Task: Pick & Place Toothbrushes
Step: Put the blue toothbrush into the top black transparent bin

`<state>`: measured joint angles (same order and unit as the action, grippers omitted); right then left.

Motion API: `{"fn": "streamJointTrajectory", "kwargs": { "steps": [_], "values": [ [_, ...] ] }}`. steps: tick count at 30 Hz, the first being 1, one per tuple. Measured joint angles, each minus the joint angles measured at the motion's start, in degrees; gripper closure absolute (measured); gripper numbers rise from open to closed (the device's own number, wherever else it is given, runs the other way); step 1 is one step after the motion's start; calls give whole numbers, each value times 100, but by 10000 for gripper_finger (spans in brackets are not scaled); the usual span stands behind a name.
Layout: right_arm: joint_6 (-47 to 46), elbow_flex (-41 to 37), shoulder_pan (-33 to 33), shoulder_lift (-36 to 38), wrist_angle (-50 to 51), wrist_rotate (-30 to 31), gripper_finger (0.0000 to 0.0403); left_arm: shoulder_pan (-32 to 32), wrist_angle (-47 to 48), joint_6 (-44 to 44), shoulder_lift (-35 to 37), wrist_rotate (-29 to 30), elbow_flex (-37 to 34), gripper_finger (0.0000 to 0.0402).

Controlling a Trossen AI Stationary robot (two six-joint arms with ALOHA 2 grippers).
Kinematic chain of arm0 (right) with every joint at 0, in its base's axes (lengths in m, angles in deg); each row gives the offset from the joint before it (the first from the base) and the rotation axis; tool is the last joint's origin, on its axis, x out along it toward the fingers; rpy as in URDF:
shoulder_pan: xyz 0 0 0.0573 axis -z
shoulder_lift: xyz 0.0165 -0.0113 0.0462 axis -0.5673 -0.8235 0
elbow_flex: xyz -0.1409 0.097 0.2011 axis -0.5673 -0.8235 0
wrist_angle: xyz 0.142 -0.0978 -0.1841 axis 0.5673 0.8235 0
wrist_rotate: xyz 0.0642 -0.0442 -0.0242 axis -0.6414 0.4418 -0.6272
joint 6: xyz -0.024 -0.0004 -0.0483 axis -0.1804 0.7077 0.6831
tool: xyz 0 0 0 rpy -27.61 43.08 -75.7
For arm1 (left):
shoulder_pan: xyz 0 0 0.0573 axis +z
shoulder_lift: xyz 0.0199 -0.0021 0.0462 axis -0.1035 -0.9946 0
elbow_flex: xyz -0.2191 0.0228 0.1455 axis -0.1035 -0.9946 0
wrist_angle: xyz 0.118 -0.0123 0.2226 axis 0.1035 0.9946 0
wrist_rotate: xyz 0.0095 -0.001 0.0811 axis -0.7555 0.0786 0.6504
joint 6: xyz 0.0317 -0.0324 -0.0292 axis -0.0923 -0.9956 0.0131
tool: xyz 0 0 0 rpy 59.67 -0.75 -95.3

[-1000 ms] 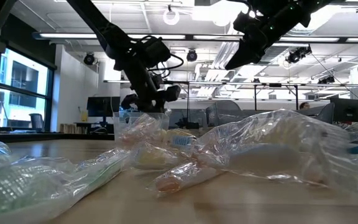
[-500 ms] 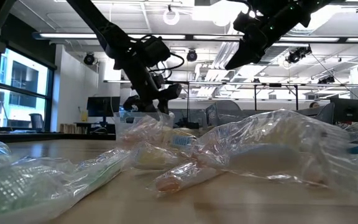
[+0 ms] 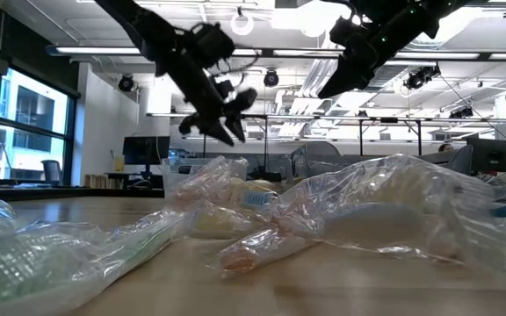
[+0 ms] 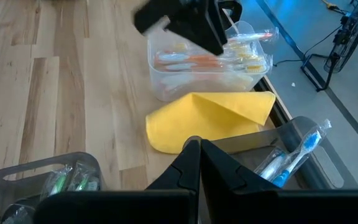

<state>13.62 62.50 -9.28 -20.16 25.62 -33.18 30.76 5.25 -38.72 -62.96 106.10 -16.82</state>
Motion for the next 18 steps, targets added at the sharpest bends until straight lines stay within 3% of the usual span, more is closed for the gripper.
{"fn": "streamJointTrajectory", "kwargs": {
  "steps": [10,18],
  "values": [
    [-1,0,-1,0,0,-16,398,-777,402,451,546,871,2,263],
    [-4,0,-1,0,0,-18,398,-1238,385,488,592,897,0,263]
  ]
}}
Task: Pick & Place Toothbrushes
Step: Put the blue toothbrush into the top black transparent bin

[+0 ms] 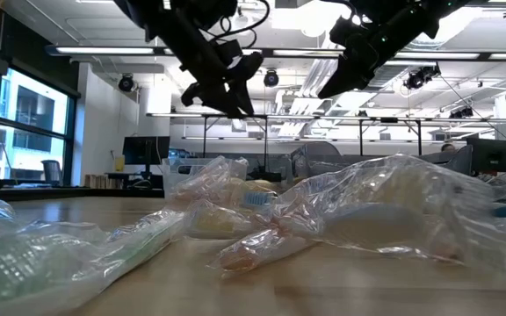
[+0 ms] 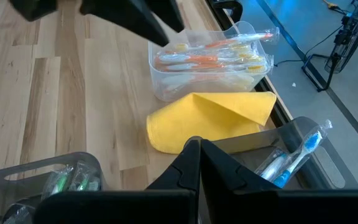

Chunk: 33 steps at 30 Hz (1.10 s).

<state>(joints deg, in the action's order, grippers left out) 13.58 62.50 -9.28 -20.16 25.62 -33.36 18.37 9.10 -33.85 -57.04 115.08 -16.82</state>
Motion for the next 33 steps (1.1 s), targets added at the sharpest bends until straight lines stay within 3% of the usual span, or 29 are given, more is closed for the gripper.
{"fn": "streamJointTrajectory", "kwargs": {
  "steps": [25,33],
  "values": [
    [-22,0,0,0,0,0,398,-86,1,-109,-4,-175,2,263],
    [-22,0,0,0,0,0,398,-96,-43,259,-7,-199,1,263]
  ]
}}
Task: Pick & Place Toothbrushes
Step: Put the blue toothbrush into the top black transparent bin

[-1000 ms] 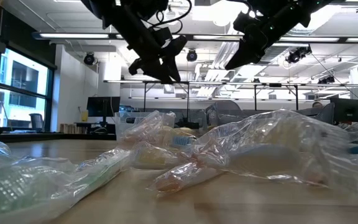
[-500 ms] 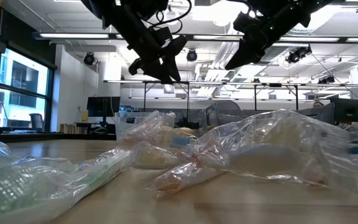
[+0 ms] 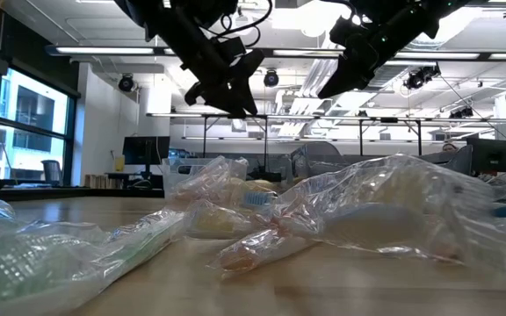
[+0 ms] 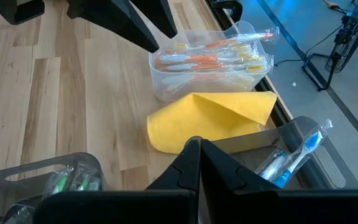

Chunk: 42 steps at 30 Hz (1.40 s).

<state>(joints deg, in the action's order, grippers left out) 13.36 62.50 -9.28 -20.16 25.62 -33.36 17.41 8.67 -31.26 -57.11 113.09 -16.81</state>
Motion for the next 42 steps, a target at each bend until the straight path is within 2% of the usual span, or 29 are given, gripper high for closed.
{"fn": "streamJointTrajectory", "kwargs": {
  "steps": [11,17,24,27,30,35,42],
  "values": [
    [0,0,-2,0,185,0,398,-271,15,642,46,-70,1,268],
    [0,-1,-2,0,667,0,398,-540,260,810,72,-64,1,308],
    [-267,-2,-4,0,962,-37,398,-914,958,964,595,-62,-5,376],
    [-349,-2,-4,0,996,-303,398,-1048,1177,1051,810,-57,-1,397],
    [-392,-2,-45,0,973,-789,398,-1211,1228,1046,908,-47,-36,395],
    [-428,-2,-314,0,837,-1387,398,-1500,723,1029,1031,-40,-521,400],
    [-433,-2,-1050,0,793,-1503,398,-1765,-570,918,1328,-48,-1495,401]
  ]
}}
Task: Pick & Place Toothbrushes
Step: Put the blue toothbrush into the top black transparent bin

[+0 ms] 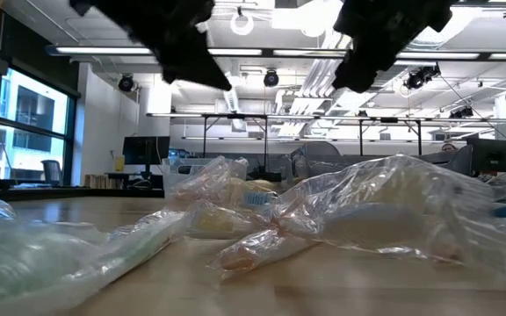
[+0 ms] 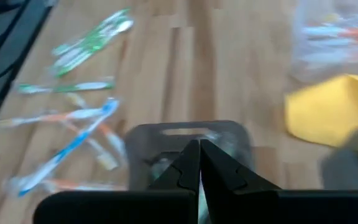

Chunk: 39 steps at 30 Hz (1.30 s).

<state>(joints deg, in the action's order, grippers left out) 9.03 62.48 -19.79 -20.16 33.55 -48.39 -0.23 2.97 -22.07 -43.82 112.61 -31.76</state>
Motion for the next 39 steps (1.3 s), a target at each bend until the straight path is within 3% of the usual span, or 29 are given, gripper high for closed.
{"fn": "streamJointTrajectory", "kwargs": {
  "steps": [6,12,24,27,29,34,39],
  "values": [
    [-63,0,-746,22,-58,15,398,-245,-579,-25,405,-68,-534,401],
    [-162,0,-1270,2,-310,17,398,-376,-363,-40,771,-224,-672,401],
    [-183,0,-1637,-11,-1026,6,398,-361,-481,-44,768,-400,-661,401],
    [-656,0,-1773,-11,-1437,78,398,-361,-477,-44,768,-400,-659,401],
    [-918,2,-1969,-11,-1600,556,398,-361,-484,-44,768,-400,-659,401],
    [-1052,2,-2902,-83,-1390,2476,399,-361,-456,-46,768,-402,-659,401],
    [-1747,2,-3882,-395,-1464,3809,400,-361,-287,-47,768,-404,-659,401]
  ]
}}
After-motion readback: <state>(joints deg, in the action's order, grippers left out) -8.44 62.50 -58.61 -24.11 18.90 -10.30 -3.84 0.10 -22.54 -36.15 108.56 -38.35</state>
